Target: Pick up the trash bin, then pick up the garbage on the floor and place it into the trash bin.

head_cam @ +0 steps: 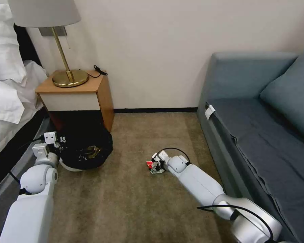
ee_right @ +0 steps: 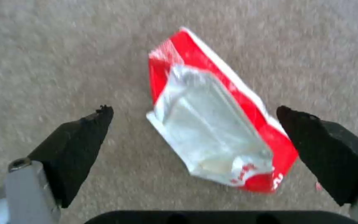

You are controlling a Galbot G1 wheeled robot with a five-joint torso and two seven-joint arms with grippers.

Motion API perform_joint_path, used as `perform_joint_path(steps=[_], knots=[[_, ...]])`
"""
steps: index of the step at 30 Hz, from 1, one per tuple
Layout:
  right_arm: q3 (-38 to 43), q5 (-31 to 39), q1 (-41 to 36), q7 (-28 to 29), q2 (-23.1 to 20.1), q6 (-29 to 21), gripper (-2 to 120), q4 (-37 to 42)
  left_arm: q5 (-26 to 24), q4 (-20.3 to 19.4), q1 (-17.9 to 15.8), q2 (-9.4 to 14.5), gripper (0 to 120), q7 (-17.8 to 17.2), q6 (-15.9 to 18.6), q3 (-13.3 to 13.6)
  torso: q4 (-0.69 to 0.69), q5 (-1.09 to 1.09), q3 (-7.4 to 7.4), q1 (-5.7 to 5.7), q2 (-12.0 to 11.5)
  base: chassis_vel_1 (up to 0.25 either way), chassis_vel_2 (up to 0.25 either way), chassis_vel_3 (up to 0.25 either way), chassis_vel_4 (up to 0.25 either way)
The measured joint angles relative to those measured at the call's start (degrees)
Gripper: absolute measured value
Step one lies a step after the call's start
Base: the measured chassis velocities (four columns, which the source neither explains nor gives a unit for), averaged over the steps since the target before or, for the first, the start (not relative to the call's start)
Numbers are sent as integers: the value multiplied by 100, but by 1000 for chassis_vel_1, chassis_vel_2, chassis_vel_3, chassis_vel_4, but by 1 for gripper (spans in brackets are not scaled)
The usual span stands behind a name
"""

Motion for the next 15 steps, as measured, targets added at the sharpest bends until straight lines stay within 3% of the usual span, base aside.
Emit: perform_joint_path(steps=[15], knots=[[145, -350, 49, -343, 183, 413, 100, -594, 40, 59, -31, -87, 5, 13, -34, 49, 0, 0, 0, 0, 0, 0, 0, 0, 0]])
